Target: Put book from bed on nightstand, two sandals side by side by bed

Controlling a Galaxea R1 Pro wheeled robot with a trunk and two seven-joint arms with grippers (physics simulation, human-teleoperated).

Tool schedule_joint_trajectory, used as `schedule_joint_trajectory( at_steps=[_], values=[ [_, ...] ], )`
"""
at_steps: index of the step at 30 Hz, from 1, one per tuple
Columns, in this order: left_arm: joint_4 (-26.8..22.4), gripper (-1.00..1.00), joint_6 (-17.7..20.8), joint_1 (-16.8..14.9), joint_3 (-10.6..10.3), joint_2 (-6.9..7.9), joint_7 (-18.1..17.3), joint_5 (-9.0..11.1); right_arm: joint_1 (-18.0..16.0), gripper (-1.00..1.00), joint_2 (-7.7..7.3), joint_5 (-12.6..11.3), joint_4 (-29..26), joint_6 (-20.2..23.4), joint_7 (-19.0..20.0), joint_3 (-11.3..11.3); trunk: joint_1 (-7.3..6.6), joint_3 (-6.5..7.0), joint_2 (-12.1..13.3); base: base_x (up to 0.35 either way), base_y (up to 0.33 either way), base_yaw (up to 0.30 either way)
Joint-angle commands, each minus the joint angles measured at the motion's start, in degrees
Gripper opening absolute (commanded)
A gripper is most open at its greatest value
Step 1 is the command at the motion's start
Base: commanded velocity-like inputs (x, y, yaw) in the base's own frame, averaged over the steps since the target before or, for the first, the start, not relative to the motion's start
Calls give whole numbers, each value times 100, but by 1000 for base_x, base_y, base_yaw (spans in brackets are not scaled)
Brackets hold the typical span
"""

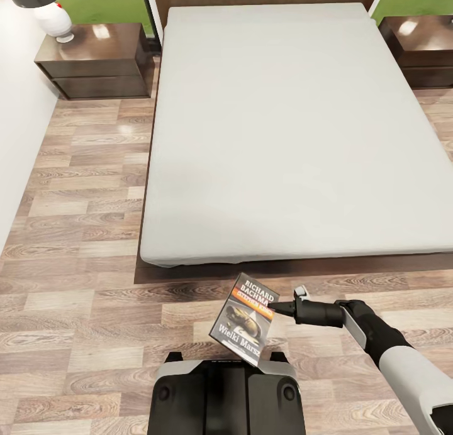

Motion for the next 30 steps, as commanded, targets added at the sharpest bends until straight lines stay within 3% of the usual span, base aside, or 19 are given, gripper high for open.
schedule_joint_trajectory(
  at_steps=[1, 4, 13, 30],
  values=[
    [6, 100, -14, -1, -48, -1, 13, 33, -3, -100, -6, -46, 1, 45, 2, 31, 3, -6, -8, 0, 0, 0],
    [6, 100, -8, -2, -48, -3, 16, 33, -3, -100, -2, -55, 3, 42, 9, -4, 3, -6, -8, 0, 0, 0],
    [6, 100, -3, -1, -48, -5, 17, 28, -3, -100, 8, -12, 10, 87, -47, -411, 3, -6, -8, 0, 0, 0],
    [-2, 100, -9, -2, -48, 1, 10, 24, 9, -100, 29, -47, -3, 30, 7, -517, 3, -6, -8, 0, 0, 0]
  ],
)
